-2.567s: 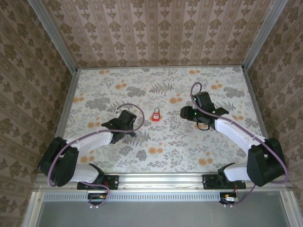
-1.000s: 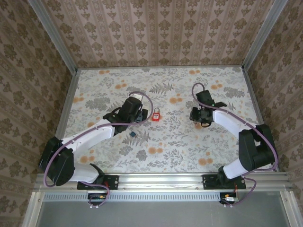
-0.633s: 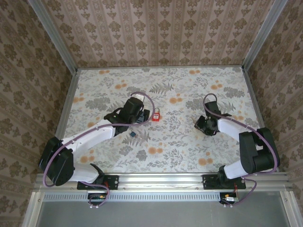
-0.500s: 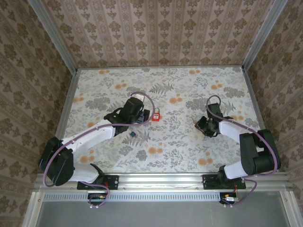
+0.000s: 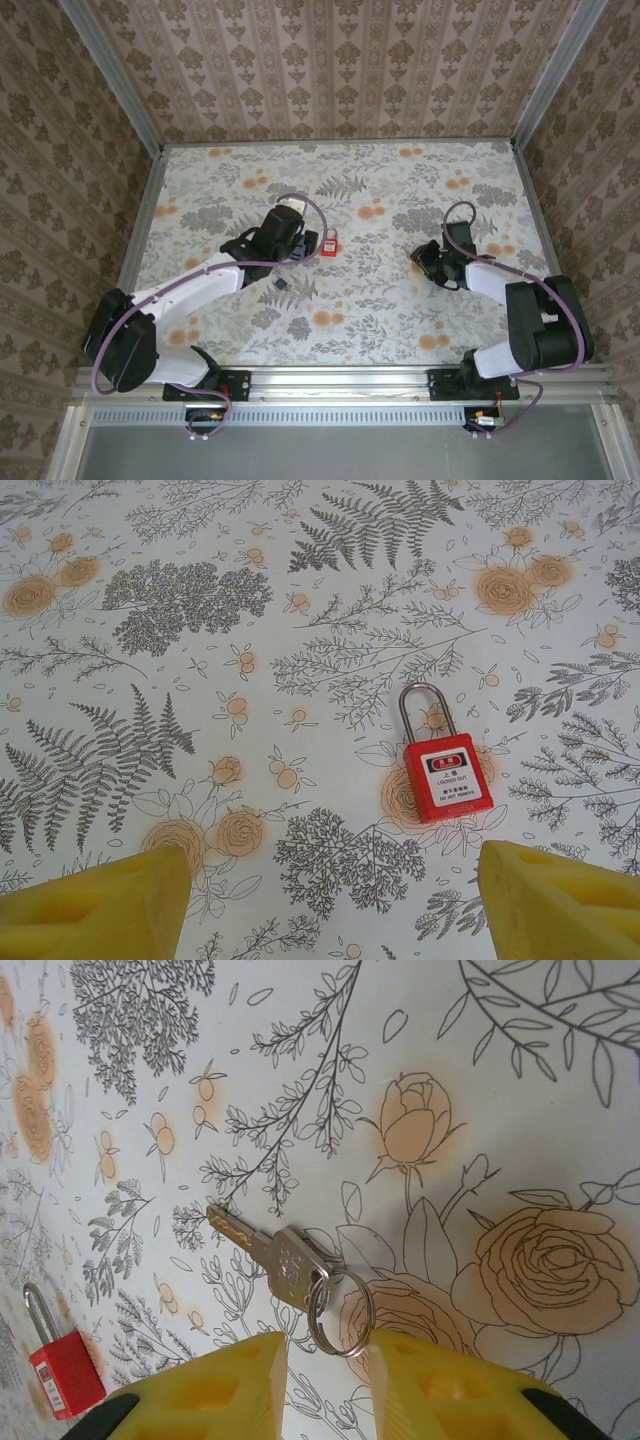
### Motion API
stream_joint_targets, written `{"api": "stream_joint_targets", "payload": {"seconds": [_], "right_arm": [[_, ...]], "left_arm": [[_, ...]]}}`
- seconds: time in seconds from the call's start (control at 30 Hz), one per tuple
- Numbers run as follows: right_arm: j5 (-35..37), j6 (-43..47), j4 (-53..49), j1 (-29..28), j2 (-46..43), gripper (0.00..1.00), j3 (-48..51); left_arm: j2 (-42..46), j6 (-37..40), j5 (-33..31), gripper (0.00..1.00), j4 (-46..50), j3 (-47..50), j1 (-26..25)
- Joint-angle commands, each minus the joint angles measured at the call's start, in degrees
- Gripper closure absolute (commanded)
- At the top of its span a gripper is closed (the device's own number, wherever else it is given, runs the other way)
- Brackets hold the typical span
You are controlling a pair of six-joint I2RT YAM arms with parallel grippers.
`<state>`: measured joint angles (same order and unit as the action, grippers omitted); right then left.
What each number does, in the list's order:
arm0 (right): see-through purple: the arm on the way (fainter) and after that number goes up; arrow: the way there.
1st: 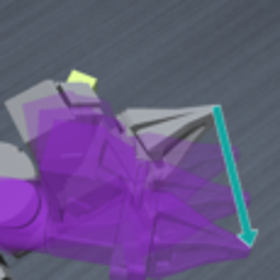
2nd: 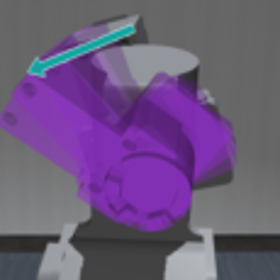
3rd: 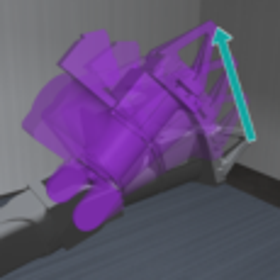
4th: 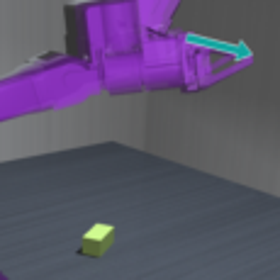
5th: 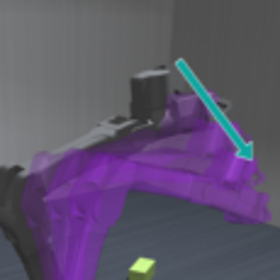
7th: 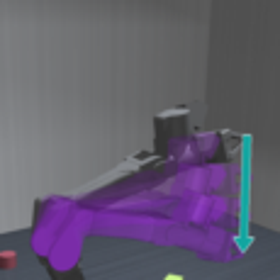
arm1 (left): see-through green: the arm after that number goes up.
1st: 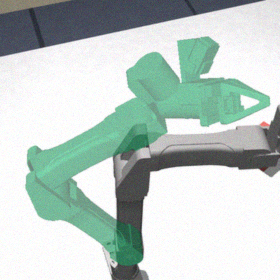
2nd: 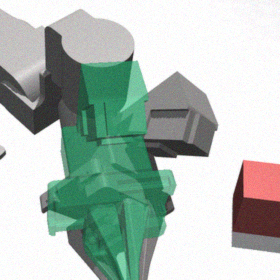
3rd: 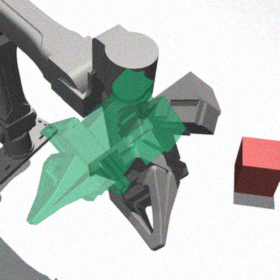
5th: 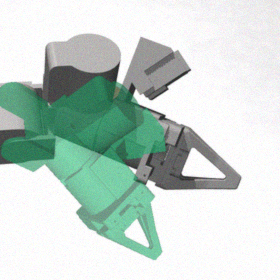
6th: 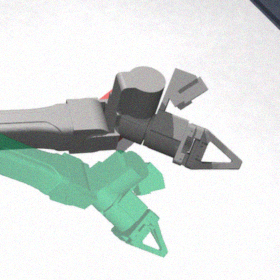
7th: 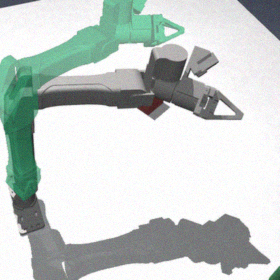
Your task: Unlock with the key
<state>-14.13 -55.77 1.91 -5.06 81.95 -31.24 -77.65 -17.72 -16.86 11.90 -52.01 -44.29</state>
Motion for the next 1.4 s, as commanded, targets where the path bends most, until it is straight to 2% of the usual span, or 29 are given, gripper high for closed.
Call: {"api": "stream_joint_targets", "payload": {"seconds": [0.0,0.27,0.5,0.83,1.07,1.37], "right_arm": [[0.3,-0.9,2.4,0.3,-1.7,0.69,1.1],[0.5,-2.2,0.8,0.5,-0.1,0.66,1.2],[0.1,-4.4,5.1,0.5,1.6,0.67,4.1],[-1.1,-5.3,12.6,0.5,4.8,0.79,3.5],[0.8,-2.7,9.0,0.5,0.2,0.88,2.4],[0.1,3.9,1.8,0.4,-7.0,0.91,-0.3]], "left_arm": [[-0.7,0.4,0.6,0.24,-0.8,-0.4,-0.5],[-0.7,0.2,0.6,0.24,-0.5,-0.4,-0.6],[-0.3,0.3,0.4,0.24,0.2,-0.6,-0.7],[-0.4,0.3,0.0,0.24,0.2,-1.0,-1.0],[-0.5,0.6,0.1,0.24,0.4,-1.1,-1.2],[-0.8,1.6,1.2,0.24,-0.4,-1.9,-1.4]]}}
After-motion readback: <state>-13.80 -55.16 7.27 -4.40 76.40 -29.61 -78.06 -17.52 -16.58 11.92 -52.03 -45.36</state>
